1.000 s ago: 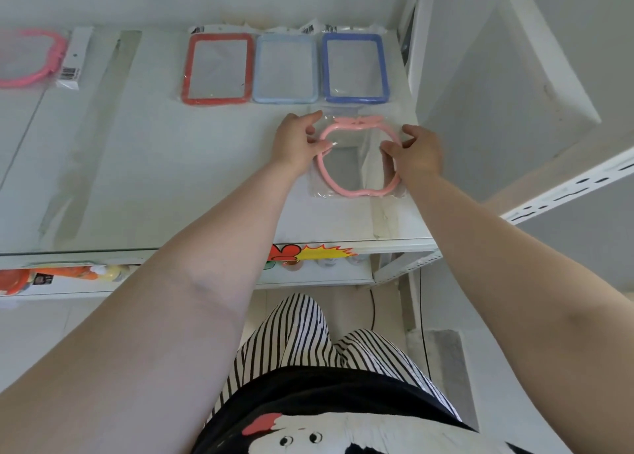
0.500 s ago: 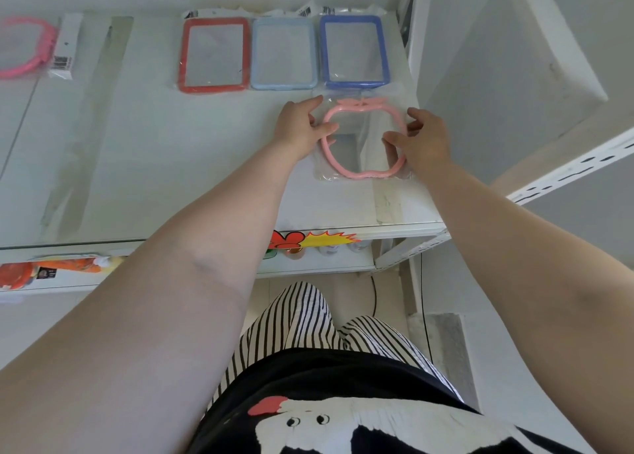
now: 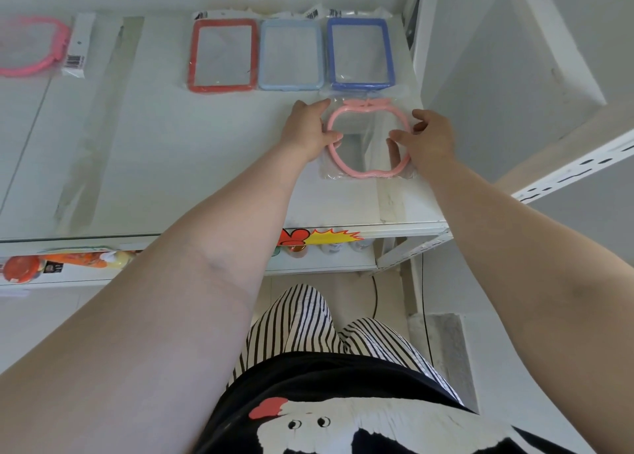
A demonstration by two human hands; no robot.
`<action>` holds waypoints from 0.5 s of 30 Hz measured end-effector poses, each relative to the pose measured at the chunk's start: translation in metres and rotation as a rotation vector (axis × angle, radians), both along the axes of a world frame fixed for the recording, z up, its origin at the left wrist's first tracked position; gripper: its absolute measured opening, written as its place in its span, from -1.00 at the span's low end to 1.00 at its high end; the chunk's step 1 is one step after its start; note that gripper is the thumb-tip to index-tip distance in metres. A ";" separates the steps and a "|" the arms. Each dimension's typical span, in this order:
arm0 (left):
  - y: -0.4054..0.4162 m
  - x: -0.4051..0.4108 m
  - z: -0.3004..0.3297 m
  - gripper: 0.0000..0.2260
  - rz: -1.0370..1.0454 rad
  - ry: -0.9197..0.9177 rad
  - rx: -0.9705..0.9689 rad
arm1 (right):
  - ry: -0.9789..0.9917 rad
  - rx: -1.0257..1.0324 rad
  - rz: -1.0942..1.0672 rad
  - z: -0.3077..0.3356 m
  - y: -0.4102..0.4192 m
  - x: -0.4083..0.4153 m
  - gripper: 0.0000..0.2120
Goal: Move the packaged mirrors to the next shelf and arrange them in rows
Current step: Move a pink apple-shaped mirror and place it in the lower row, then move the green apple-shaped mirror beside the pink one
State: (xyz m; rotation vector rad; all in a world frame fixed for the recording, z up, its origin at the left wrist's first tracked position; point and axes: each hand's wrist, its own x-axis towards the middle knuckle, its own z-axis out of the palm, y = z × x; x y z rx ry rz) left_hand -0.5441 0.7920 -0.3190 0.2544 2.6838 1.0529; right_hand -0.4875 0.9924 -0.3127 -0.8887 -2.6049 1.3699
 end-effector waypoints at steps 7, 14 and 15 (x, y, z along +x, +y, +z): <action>-0.020 0.036 0.032 -0.41 0.007 0.030 -0.195 | -0.035 0.132 0.041 0.030 -0.011 0.033 -0.52; -0.082 0.100 0.067 -0.42 0.022 0.008 -0.319 | -0.046 0.301 0.468 0.058 -0.081 0.070 -0.48; -0.094 0.109 0.071 -0.41 0.019 0.005 -0.342 | -0.042 0.328 0.533 0.061 -0.094 0.075 -0.49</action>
